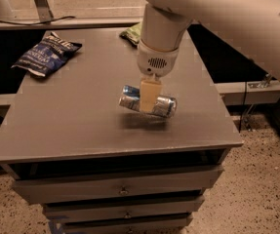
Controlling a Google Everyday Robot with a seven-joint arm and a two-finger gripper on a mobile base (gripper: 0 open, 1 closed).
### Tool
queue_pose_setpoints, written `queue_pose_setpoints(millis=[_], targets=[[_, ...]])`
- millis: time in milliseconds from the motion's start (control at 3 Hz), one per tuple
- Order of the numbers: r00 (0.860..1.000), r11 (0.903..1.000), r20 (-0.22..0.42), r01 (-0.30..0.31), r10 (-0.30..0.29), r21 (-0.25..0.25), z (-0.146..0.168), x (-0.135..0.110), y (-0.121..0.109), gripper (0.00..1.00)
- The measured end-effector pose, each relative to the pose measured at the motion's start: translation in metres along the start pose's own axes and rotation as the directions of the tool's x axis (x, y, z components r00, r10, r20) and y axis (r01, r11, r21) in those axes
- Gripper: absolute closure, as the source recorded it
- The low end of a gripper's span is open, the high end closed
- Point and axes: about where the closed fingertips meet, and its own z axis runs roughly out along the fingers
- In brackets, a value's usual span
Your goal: Knock redbull can over
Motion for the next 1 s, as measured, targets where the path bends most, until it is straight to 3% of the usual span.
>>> queue_pose_setpoints(millis=[333,667,1000], targets=[[0.998,0.9919,0.012,-0.063,0.062,0.110,-0.0051,0.0071,-0.0076,1.00],[0.996,0.9813,0.030,-0.090,0.086,0.170,-0.0096,0.0077,-0.0124,0.80],[0.994,0.9746,0.042,-0.105,0.099,0.198,-0.0124,0.0087,-0.0116,0.57]])
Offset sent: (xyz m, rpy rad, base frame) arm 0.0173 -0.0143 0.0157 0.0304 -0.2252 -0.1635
